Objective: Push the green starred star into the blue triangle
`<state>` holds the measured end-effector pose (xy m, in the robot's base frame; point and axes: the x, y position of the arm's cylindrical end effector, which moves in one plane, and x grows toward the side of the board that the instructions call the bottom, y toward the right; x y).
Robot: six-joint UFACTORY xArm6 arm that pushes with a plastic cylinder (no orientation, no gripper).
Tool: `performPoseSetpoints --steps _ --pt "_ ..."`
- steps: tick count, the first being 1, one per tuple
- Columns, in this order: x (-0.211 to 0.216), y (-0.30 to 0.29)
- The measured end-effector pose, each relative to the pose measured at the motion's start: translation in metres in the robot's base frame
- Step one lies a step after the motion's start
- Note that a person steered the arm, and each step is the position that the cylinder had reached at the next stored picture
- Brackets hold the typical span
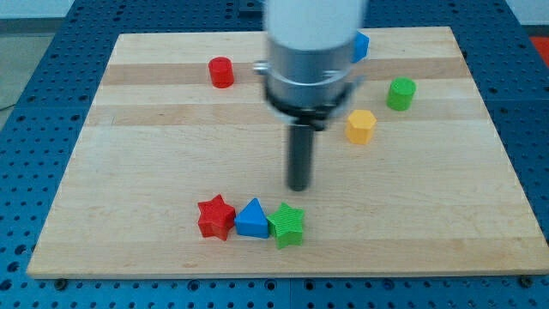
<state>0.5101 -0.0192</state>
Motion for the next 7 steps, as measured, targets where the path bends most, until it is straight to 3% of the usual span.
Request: performPoseSetpoints --steps 1,2,6,7 --pt "0.003 -0.101" --pt "0.026 -0.159" --pt "0.033 -0.067" --pt "0.016 -0.074"
